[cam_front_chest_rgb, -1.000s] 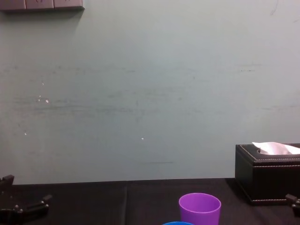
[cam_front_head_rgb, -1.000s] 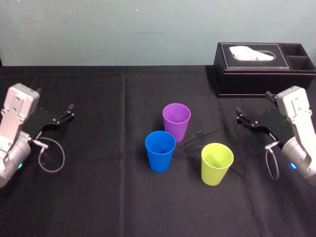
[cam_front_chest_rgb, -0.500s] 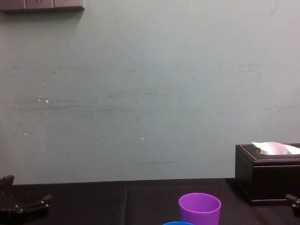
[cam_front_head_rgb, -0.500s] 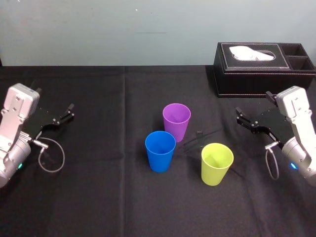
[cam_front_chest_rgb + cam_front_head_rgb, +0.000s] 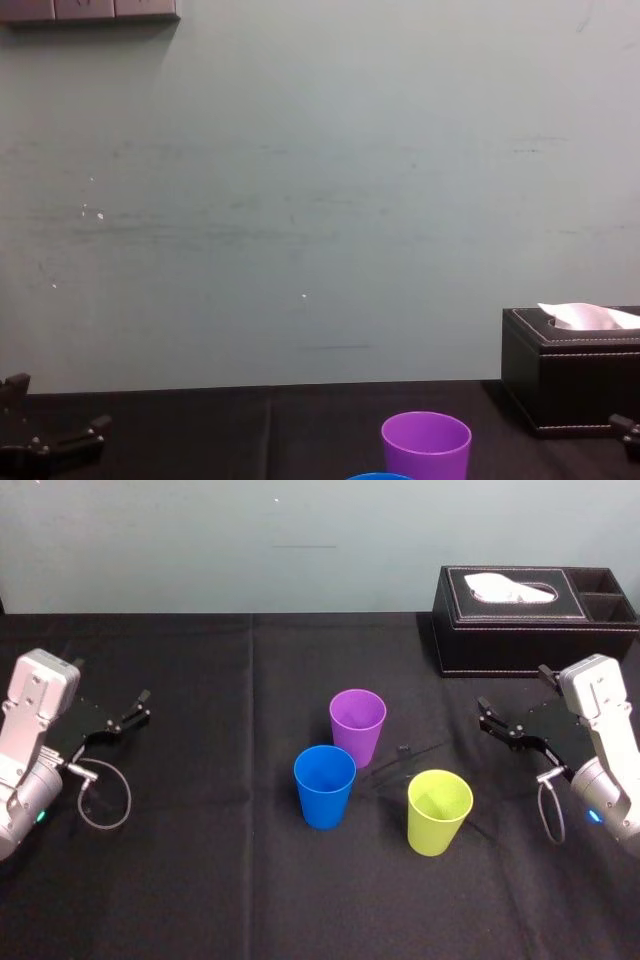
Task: Stack the three plastic cups sequentially using one hand.
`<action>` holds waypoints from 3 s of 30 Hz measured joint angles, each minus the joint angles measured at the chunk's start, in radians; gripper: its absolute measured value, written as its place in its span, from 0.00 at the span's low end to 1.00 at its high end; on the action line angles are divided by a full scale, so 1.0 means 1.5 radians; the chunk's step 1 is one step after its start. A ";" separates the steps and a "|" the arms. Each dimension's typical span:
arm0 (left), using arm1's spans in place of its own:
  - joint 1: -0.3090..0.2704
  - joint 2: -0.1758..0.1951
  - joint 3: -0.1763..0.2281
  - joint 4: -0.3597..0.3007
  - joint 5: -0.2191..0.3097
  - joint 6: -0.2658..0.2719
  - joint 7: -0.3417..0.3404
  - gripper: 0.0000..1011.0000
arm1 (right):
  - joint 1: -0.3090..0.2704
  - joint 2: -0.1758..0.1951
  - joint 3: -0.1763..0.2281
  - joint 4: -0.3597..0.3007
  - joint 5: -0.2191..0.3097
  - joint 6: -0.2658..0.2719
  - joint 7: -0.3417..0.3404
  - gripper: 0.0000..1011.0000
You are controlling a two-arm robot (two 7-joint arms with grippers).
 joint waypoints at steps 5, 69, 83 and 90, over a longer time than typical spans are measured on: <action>0.000 0.000 0.000 0.000 0.000 0.000 0.000 1.00 | 0.000 0.000 0.000 0.000 0.000 0.000 0.000 0.99; 0.000 0.000 0.000 0.000 0.000 0.000 0.000 1.00 | -0.260 0.133 0.164 -0.157 0.234 -0.070 0.454 0.99; 0.000 0.000 0.000 0.000 0.000 0.000 0.000 1.00 | -0.236 0.109 0.144 -0.131 0.203 -0.050 0.475 0.99; 0.000 0.000 0.000 0.000 0.000 0.000 0.000 1.00 | -0.223 0.101 0.136 -0.124 0.191 -0.044 0.476 0.99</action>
